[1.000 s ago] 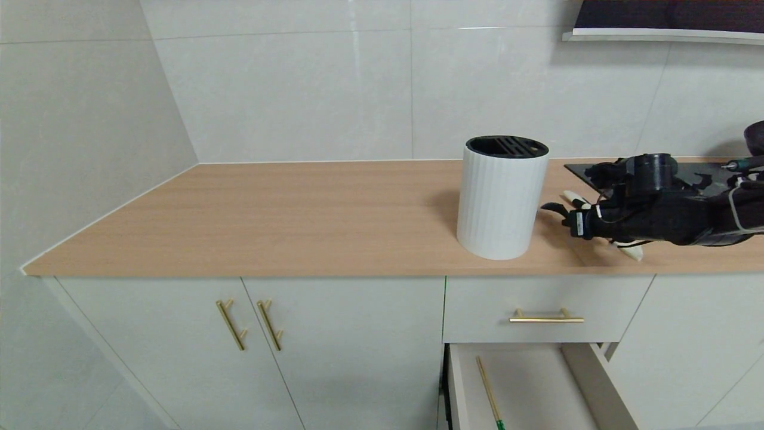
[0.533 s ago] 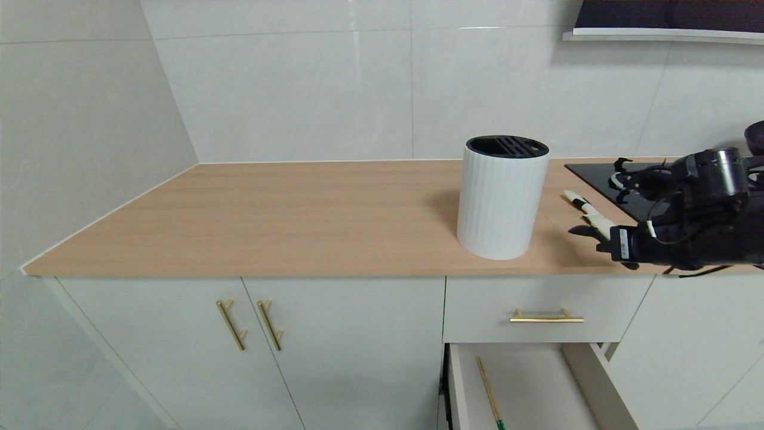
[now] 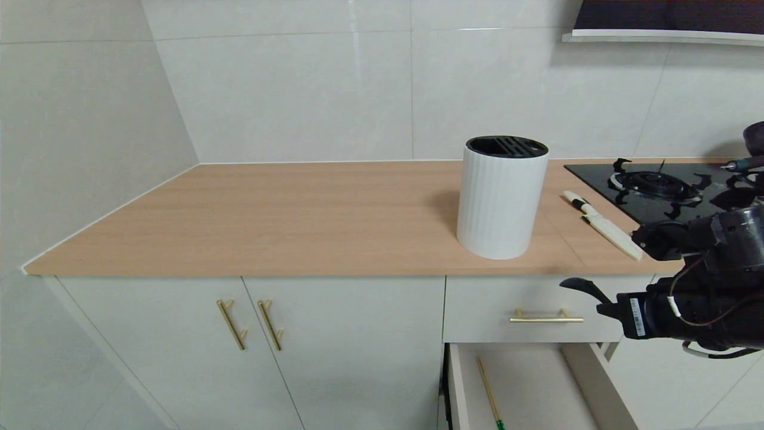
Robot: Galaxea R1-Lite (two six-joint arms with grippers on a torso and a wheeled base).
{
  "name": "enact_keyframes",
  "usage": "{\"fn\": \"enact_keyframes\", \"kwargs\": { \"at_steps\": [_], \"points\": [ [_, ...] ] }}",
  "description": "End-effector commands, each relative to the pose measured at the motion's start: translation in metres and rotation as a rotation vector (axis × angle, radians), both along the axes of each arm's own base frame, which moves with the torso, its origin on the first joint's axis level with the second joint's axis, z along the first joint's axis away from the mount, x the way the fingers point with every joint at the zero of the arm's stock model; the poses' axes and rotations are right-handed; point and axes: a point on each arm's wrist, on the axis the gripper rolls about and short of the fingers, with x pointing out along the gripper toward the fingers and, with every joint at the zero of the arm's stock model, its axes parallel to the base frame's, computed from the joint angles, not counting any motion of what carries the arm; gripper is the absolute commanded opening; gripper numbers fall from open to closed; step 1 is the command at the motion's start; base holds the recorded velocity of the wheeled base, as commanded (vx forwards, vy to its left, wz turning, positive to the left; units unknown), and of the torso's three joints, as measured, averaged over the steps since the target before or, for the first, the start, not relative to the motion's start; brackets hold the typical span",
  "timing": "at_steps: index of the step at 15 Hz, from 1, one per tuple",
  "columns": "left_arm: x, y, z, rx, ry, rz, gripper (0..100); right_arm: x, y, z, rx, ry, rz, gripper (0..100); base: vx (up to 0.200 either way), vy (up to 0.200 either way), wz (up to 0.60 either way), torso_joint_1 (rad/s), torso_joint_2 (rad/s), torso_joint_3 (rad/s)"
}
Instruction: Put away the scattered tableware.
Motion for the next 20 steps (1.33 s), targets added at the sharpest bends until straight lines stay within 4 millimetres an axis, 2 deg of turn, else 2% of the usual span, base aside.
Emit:
{"fn": "enact_keyframes", "kwargs": {
  "at_steps": [1,9,20],
  "points": [
    [0.000,0.000,0.000,0.000,0.001,0.002,100,-0.003,0.004,-0.006,-0.009,0.023,0.022,0,0.000,0.000,0.00,-0.119,0.26,0.163],
    [0.000,0.000,0.000,0.000,0.001,0.000,100,0.001,0.008,-0.026,-0.052,0.098,0.055,0,0.000,0.000,0.00,-0.182,0.45,0.265],
    [0.000,0.000,0.000,-0.001,0.000,0.000,100,0.008,0.010,-0.037,-0.062,0.129,0.054,0,0.000,0.000,0.00,-0.128,0.40,0.267]
  ]
}}
